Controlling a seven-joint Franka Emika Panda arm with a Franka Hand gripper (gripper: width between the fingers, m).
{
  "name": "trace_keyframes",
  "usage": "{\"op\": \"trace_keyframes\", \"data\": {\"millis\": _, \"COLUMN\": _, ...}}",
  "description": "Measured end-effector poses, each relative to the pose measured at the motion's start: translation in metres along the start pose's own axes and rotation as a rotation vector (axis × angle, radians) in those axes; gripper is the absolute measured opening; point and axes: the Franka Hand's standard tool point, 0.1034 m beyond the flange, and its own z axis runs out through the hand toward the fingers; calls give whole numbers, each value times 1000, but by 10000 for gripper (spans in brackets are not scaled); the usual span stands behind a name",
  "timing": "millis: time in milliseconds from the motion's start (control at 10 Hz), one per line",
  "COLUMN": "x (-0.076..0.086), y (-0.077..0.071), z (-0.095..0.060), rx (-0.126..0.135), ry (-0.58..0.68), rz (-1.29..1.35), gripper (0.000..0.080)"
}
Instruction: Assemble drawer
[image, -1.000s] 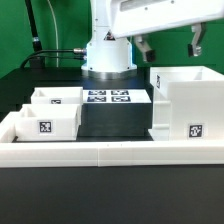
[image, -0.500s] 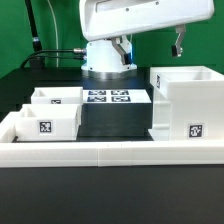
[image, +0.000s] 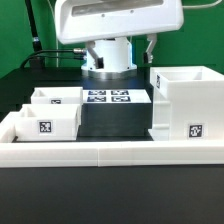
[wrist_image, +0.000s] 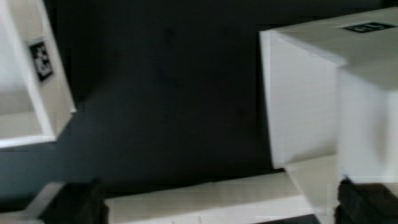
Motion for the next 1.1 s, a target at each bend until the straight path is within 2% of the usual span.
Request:
{"op": "trace_keyframes", "data": {"millis": 200, "x": -7, "y": 33, "z": 10, "rx": -22, "ry": 8, "rz": 38, "gripper": 649}}
{"op": "trace_keyframes", "data": {"millis": 700, "x": -9, "y": 35, "z": 13, "rx": -26, "ry": -7, "rz": 10, "gripper": 649}}
{"op": "trace_keyframes", "data": {"millis": 800, "x": -13, "y": 39, "z": 17, "rx": -41, "ry": -62, "rz": -84, "gripper": 649}}
{"op": "trace_keyframes", "data": {"millis": 900, "x": -15, "y": 50, "z": 24, "rx": -36, "ry": -112, "rz": -63, "gripper": 649}}
{"op": "trace_keyframes", "data": {"millis": 1000, "x": -17, "y": 59, "z": 30, "rx": -42, "ry": -131, "rz": -14, "gripper": 649}}
{"op": "trace_keyframes", "data": {"millis": 1100, "x": -24, "y": 61, "z": 38, "rx": -49, "ry": -144, "rz": 1, "gripper": 649}}
